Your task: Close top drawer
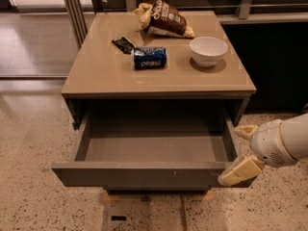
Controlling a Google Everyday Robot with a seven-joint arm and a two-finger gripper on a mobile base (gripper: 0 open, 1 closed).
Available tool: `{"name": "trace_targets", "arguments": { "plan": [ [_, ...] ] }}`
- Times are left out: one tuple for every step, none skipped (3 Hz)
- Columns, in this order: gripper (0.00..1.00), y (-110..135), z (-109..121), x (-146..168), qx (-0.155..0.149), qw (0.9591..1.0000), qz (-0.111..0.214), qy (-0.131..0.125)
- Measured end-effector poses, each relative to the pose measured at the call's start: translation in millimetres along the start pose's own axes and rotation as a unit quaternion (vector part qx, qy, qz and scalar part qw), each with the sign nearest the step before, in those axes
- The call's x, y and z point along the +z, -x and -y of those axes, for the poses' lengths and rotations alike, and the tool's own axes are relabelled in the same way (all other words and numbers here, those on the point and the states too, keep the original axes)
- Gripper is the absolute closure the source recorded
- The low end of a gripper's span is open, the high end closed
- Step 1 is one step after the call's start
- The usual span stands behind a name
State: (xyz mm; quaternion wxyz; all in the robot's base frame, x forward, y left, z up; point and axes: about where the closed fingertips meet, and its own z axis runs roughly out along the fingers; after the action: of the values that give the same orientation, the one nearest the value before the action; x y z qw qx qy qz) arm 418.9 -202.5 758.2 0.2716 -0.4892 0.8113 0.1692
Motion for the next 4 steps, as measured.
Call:
{"name": "trace_targets", "arguments": {
  "plan": [
    [0.39, -0.7, 4.0, 4.4, 0.005, 1.0000, 0.004, -0.003],
    [0.62, -0.5, 3.7, 4.3, 0.004, 1.0000, 0.004, -0.003],
    [0.86, -0.5, 3.7, 4.3, 0.004, 1.0000, 0.004, -0.003],
    [1.00, -16.4, -8.7, 13.8, 0.012, 0.9996, 0.020, -0.016]
  ]
}}
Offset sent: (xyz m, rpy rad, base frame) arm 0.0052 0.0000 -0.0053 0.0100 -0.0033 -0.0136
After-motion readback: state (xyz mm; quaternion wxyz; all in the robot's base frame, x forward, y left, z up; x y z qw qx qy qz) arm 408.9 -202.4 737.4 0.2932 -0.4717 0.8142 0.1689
